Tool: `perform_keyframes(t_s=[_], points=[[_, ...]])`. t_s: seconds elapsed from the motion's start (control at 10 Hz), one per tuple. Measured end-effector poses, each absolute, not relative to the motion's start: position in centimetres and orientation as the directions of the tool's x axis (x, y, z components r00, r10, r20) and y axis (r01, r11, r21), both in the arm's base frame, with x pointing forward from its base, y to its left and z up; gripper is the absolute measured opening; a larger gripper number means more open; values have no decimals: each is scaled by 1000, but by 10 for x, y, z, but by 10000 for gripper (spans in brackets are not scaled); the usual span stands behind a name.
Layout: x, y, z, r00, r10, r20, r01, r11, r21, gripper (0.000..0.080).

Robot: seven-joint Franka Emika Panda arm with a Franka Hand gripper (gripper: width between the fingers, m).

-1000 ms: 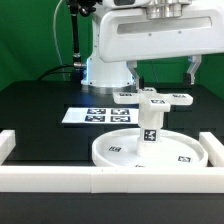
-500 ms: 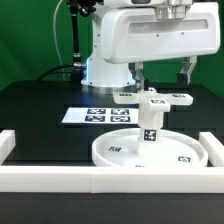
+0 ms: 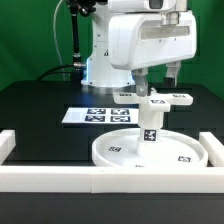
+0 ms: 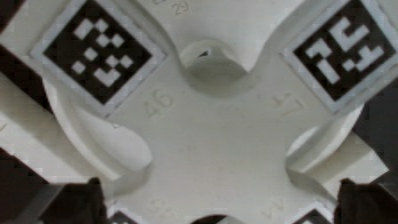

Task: Assemble round table

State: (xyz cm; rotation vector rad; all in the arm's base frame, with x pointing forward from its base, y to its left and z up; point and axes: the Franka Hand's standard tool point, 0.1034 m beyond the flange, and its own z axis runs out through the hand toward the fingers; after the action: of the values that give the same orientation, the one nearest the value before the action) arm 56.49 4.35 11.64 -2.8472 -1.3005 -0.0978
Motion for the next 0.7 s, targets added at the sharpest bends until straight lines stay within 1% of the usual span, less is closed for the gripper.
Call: perform_keyframes(t_s=[0.7], points=[[557, 39, 104, 645, 763, 43, 763, -646, 8, 649]])
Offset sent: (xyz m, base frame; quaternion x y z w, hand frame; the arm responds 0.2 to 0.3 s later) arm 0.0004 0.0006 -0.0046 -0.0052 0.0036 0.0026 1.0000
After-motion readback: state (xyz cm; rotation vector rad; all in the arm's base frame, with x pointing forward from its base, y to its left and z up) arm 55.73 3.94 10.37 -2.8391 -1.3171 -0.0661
